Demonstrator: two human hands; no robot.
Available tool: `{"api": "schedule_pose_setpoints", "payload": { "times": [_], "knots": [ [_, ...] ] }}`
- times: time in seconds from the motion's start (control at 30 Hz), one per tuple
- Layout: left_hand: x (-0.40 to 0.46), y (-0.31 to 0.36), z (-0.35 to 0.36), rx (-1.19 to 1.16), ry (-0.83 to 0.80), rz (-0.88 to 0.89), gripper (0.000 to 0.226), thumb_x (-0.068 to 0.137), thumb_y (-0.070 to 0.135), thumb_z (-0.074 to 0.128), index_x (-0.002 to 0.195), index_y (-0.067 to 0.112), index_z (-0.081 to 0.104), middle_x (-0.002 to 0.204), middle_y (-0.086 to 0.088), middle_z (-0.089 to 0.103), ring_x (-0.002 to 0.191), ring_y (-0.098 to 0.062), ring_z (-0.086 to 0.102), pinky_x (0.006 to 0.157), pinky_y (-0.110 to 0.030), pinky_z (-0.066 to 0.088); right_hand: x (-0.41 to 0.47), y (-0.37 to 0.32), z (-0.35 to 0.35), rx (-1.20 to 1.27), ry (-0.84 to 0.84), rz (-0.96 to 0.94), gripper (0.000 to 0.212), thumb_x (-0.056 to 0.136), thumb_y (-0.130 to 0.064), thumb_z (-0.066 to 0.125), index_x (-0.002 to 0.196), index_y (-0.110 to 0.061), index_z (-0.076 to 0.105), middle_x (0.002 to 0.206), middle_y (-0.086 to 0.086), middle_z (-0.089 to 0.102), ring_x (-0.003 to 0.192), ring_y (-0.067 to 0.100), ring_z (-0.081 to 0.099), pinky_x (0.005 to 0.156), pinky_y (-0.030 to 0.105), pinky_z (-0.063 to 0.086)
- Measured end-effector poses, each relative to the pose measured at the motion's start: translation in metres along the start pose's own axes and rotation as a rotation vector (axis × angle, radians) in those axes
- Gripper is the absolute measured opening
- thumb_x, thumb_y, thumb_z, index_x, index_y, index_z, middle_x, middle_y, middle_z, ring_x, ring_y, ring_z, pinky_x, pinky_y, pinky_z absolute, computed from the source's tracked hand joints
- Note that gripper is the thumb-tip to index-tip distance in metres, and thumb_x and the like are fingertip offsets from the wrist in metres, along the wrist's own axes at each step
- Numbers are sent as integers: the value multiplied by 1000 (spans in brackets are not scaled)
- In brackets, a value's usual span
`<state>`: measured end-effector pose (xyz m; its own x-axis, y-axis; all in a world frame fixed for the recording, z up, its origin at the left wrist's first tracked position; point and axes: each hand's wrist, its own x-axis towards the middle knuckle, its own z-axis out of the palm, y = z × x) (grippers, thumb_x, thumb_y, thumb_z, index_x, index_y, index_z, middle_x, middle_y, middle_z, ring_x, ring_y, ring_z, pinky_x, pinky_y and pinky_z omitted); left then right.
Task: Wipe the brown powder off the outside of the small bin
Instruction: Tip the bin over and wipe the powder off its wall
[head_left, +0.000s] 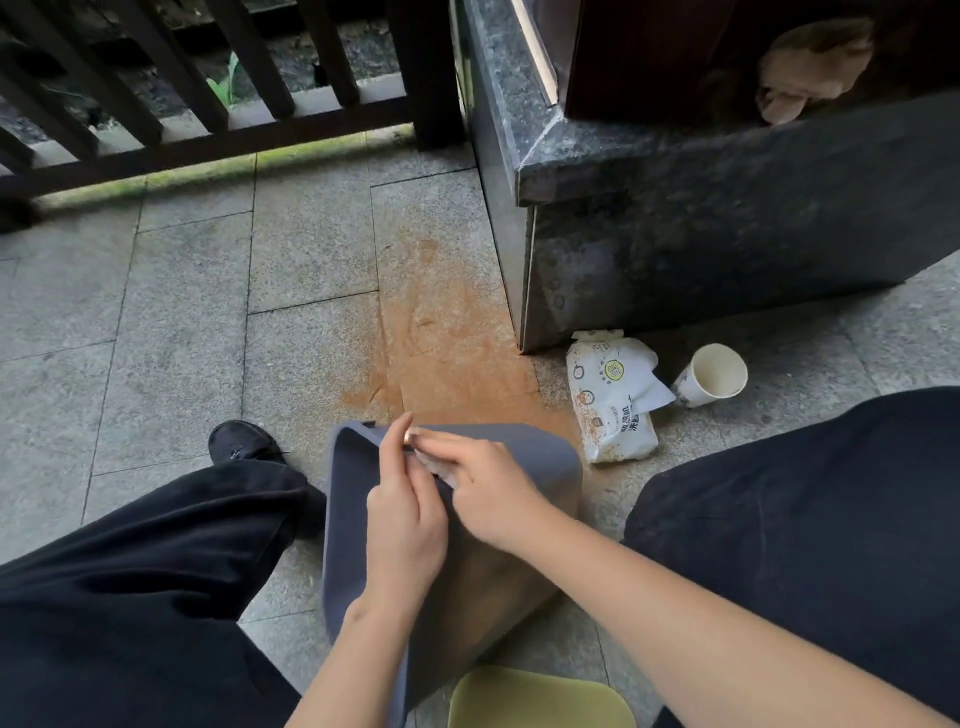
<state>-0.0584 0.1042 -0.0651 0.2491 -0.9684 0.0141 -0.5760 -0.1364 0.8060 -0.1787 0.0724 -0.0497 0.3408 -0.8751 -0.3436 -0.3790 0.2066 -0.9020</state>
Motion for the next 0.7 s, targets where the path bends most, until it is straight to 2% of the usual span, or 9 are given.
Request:
{"api": "schedule_pose_setpoints", "payload": {
  "times": [0.07,0.13,0.23,0.37,0.43,0.5,0.57,0.63,0.7],
  "knots": [
    [11,-2,5,-18,2,-35,43,100,39,35,142,35,38,67,30,63,61,11,58,52,-3,36,-9,4,-18,135,76,91,44,99,-4,46,132,-27,63,135,-15,60,128,4,51,105,14,40],
    [17,-8,7,-13,-29,-40,48,104,36,39,150,28,30,68,45,55,63,25,51,59,4,34,-16,10,-37,283,218,221,42,98,-2,45,127,-24,67,122,-8,68,116,6,60,97,12,43],
    [12,-15,9,36,-122,-79,57,105,35,40,157,30,17,58,27,44,57,23,49,55,-1,36,-30,17,-57,492,420,369,42,98,2,42,123,-19,68,102,1,73,89,5,70,89,21,55],
    [4,-18,10,36,-158,-164,60,105,40,35,155,46,2,63,20,44,55,14,51,52,-8,24,-45,18,-66,573,556,463,47,96,4,37,118,-21,70,119,5,69,108,21,67,99,42,53],
    [1,-17,8,27,-137,-194,61,105,40,34,153,50,-2,64,19,44,51,6,48,52,-9,23,-52,16,-64,559,572,456,46,96,3,38,111,-24,72,108,-1,70,100,16,68,92,35,56],
    [-2,-18,5,26,-116,-210,63,105,37,34,152,51,-5,63,16,46,50,2,45,51,-11,24,-57,18,-61,514,566,438,46,97,2,38,104,-30,70,90,-16,65,83,-5,66,70,14,55],
    [-5,-18,4,31,-110,-216,66,105,35,35,151,54,-9,61,14,46,50,-2,44,50,-11,24,-61,20,-55,476,546,436,46,96,5,36,105,-27,68,84,-19,59,65,-15,60,56,5,48],
    [-11,-17,4,16,-142,-190,71,105,32,38,149,57,-13,60,11,49,48,-4,51,50,-12,28,-62,21,-47,408,516,448,47,94,5,37,115,-21,70,97,-8,64,78,-5,61,70,13,51],
    [-21,-16,4,9,-179,-156,73,105,31,39,148,58,-14,60,14,49,50,6,54,49,-11,36,-61,22,-40,355,501,445,47,93,3,40,125,-18,67,115,-3,64,98,10,60,91,29,51]
  ]
}}
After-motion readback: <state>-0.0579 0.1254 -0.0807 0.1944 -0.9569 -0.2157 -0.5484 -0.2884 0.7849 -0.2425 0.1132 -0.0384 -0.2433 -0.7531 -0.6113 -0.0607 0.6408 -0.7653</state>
